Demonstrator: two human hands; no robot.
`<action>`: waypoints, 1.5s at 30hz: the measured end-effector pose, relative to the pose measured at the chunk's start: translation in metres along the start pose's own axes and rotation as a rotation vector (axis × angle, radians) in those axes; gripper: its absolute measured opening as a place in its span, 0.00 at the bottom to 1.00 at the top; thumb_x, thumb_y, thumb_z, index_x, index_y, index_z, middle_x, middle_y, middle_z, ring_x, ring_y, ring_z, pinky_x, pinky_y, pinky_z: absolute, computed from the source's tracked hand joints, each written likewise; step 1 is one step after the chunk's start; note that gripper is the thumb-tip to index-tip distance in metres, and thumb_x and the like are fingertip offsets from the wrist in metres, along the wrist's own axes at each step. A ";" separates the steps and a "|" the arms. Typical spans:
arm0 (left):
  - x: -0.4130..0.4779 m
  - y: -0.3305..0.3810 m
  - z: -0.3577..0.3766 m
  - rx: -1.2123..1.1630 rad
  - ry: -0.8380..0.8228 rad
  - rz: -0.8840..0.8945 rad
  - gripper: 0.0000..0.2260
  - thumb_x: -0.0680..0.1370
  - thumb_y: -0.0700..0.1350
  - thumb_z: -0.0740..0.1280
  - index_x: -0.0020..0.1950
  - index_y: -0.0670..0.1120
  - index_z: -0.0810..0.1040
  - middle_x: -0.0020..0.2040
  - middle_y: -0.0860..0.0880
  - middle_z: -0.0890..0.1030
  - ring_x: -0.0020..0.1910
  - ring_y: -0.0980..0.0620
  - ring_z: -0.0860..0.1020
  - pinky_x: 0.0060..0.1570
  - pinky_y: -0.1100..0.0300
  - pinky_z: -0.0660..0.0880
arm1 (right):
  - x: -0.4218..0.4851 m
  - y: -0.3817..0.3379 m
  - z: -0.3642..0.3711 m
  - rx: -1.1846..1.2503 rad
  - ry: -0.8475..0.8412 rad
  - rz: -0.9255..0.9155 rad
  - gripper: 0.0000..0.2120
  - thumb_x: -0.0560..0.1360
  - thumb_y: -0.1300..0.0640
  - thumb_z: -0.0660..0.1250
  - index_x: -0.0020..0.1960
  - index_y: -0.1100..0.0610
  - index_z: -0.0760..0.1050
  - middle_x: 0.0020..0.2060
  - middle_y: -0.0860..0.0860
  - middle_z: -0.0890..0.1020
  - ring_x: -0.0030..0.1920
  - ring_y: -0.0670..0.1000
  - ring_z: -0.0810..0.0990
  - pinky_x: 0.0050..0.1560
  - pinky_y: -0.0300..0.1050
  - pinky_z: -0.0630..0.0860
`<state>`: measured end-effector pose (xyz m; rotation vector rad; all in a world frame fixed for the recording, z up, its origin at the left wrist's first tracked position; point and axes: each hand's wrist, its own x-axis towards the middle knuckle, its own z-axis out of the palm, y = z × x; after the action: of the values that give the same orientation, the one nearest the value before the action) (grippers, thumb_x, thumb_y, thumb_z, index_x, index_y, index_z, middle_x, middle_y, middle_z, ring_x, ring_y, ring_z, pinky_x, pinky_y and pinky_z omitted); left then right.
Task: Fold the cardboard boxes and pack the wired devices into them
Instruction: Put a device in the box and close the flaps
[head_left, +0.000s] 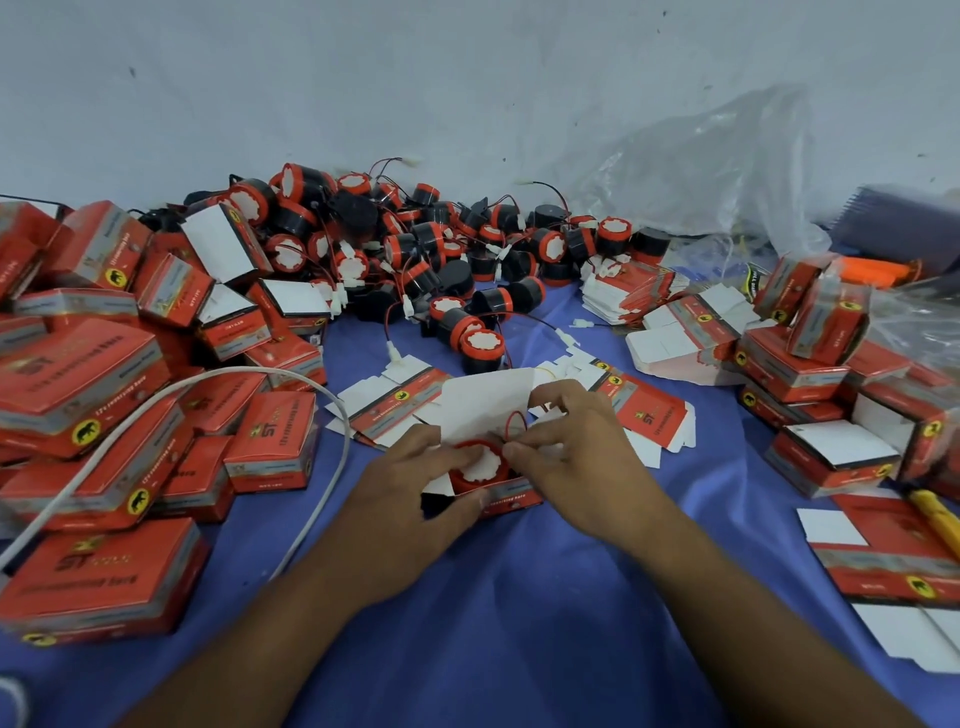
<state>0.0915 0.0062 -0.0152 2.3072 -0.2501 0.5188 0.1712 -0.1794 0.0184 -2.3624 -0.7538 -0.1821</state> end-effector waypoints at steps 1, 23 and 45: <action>0.000 0.000 0.000 0.005 -0.002 0.007 0.19 0.75 0.54 0.69 0.64 0.52 0.80 0.52 0.62 0.74 0.54 0.60 0.75 0.55 0.69 0.71 | 0.002 -0.002 0.001 0.088 0.037 0.093 0.03 0.74 0.55 0.75 0.45 0.50 0.87 0.60 0.49 0.77 0.62 0.49 0.72 0.62 0.43 0.69; 0.000 0.002 -0.004 -0.001 -0.024 0.016 0.19 0.76 0.55 0.69 0.65 0.51 0.79 0.51 0.67 0.72 0.54 0.62 0.74 0.55 0.73 0.68 | 0.017 -0.008 0.010 -0.114 -0.002 0.060 0.09 0.78 0.57 0.71 0.56 0.48 0.85 0.59 0.49 0.74 0.60 0.51 0.74 0.54 0.37 0.66; 0.002 -0.003 -0.004 -0.020 0.174 -0.017 0.26 0.69 0.54 0.76 0.64 0.51 0.74 0.62 0.58 0.72 0.64 0.59 0.71 0.64 0.59 0.70 | 0.013 -0.006 0.011 -0.065 0.041 0.102 0.17 0.76 0.59 0.71 0.55 0.48 0.65 0.54 0.48 0.69 0.48 0.48 0.72 0.38 0.33 0.65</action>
<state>0.0928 0.0114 -0.0140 2.2267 -0.1505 0.7012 0.1785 -0.1626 0.0168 -2.4441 -0.6151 -0.2131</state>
